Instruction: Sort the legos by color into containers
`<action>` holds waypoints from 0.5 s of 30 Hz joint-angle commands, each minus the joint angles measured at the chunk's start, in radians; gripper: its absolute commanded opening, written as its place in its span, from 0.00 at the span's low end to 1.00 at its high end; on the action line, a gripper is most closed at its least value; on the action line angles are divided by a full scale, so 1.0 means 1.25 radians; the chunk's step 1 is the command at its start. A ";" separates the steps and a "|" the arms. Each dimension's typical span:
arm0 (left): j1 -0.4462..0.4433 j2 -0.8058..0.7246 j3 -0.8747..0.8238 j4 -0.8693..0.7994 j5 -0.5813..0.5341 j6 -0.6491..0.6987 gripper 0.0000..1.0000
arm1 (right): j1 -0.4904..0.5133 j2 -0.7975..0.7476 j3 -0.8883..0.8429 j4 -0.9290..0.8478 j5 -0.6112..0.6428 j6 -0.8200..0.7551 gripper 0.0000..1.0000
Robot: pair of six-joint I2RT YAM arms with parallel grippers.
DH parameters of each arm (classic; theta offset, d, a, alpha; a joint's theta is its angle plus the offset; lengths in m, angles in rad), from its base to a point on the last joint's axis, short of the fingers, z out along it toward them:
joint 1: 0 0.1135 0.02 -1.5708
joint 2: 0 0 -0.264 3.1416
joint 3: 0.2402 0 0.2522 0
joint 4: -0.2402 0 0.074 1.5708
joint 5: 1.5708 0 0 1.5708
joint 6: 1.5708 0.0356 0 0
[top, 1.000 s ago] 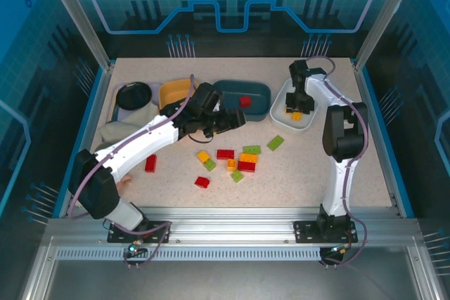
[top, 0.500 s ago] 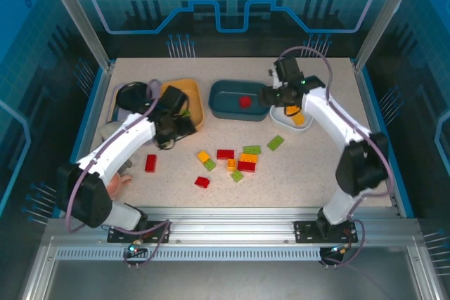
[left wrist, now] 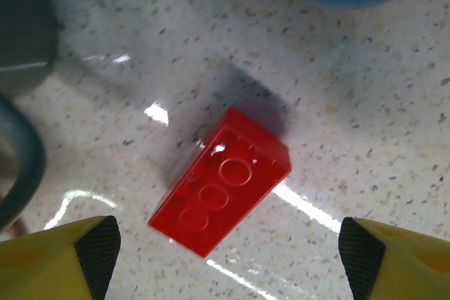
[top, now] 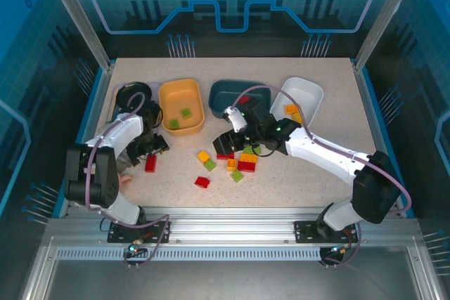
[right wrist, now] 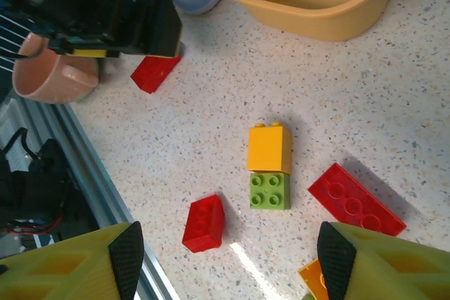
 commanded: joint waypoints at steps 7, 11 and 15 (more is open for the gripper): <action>0.007 0.039 -0.073 0.120 0.047 0.073 0.81 | 0.004 -0.002 0.009 0.014 -0.013 0.020 0.70; 0.006 0.032 -0.096 0.145 0.090 0.066 0.71 | 0.004 -0.004 0.004 0.015 -0.010 0.026 0.70; -0.009 0.012 -0.107 0.167 0.133 0.049 0.55 | 0.003 -0.004 0.000 0.013 -0.004 0.031 0.70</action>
